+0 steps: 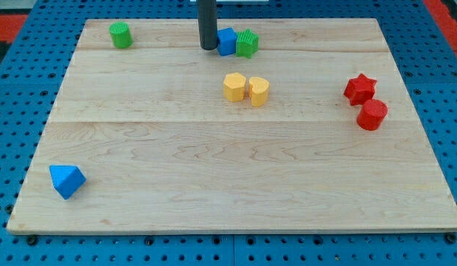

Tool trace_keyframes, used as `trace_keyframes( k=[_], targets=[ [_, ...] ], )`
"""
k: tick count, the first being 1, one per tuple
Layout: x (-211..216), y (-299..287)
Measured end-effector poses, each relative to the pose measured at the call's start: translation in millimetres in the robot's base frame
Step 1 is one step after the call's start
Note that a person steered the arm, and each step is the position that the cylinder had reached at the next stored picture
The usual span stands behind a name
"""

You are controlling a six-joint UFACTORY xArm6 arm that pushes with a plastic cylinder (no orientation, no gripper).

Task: Point your arm to center

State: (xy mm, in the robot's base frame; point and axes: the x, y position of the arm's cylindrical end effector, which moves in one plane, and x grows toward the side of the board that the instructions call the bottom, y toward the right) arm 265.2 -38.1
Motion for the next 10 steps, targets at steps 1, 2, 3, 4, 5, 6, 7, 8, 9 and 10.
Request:
trace_keyframes(
  k=[1, 2, 3, 4, 5, 6, 7, 8, 9, 10],
  targets=[
    [-1.3, 0.0],
    [-6.5, 0.0],
    [-7.4, 0.0],
    [-7.6, 0.0],
    [-7.6, -2.4],
    [-5.5, -21.4],
    [-5.5, -21.4],
    [22.7, -21.4],
    [77.8, -21.4],
    [137.2, -21.5]
  ],
)
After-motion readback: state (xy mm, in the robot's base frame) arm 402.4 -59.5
